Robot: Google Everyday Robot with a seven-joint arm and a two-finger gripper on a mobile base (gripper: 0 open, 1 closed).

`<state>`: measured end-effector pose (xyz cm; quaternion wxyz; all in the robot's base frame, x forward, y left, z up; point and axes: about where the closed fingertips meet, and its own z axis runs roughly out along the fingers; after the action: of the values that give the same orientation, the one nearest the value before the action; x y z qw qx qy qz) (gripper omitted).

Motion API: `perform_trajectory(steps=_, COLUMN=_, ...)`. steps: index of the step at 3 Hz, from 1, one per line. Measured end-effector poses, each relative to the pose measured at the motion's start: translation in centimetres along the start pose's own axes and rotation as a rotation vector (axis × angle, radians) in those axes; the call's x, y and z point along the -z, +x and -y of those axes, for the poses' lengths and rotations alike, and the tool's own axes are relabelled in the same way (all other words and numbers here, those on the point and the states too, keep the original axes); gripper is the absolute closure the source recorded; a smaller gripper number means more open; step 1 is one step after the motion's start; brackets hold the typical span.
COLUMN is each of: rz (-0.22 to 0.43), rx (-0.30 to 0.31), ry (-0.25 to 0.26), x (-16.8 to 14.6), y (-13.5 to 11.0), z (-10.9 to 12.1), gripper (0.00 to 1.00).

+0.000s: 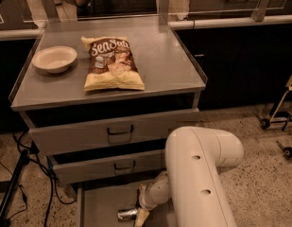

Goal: Pick redbull can from bottom drawer and place on counter

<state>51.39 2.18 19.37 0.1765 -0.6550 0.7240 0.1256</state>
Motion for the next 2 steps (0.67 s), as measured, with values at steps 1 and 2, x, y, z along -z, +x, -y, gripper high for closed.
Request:
perform_trajectory(steps=1, rz=0.000, rx=-0.013, ry=-0.005, x=-2.3, y=0.1, z=0.1, gripper=0.00)
perform_trajectory(steps=2, rz=-0.004, rx=-0.007, ry=-0.005, x=-3.9, y=0.2, z=0.3, gripper=0.00)
